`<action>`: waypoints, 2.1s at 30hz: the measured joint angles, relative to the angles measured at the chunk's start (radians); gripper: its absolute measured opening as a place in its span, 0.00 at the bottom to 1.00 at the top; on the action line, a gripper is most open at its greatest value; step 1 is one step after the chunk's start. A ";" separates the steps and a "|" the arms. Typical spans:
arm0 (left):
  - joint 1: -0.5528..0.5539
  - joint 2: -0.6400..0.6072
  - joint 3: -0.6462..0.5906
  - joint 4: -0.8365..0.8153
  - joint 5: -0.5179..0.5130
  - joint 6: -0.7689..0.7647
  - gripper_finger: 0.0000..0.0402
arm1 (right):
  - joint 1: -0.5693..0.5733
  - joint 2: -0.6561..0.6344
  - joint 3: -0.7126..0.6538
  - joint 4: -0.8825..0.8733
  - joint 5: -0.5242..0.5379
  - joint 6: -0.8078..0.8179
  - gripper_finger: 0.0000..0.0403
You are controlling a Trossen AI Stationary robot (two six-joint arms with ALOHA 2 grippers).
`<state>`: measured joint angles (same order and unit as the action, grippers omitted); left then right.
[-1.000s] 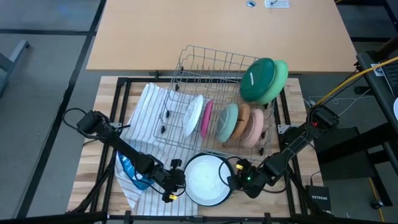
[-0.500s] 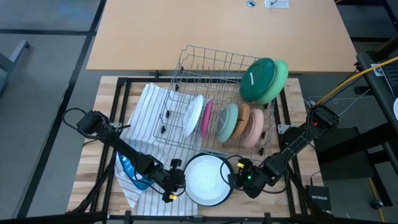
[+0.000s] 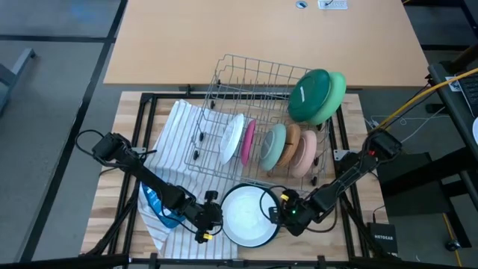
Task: Sort dishes
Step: Put the white plate in the dish rack
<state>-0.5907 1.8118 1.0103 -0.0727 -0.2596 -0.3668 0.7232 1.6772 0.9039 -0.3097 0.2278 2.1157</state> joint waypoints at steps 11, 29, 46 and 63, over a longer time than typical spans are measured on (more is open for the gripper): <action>0.000 0.000 0.000 0.000 -0.015 0.000 0.32 | 0.000 0.022 -0.003 0.039 0.035 -0.018 0.21; 0.002 0.003 -0.002 -0.020 -0.058 0.000 0.32 | 0.002 0.118 -0.004 0.237 0.114 -0.028 0.21; 0.004 0.007 -0.007 0.013 -0.089 0.004 0.32 | 0.002 0.130 -0.003 0.271 0.236 -0.080 0.04; -0.010 -0.153 -0.005 0.008 -0.087 0.002 0.32 | 0.003 0.129 0.003 0.303 0.268 -0.175 0.05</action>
<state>-0.6011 1.6592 1.0050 -0.0646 -0.3462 -0.3646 0.7258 1.8065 0.9068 -0.0068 0.4962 1.9410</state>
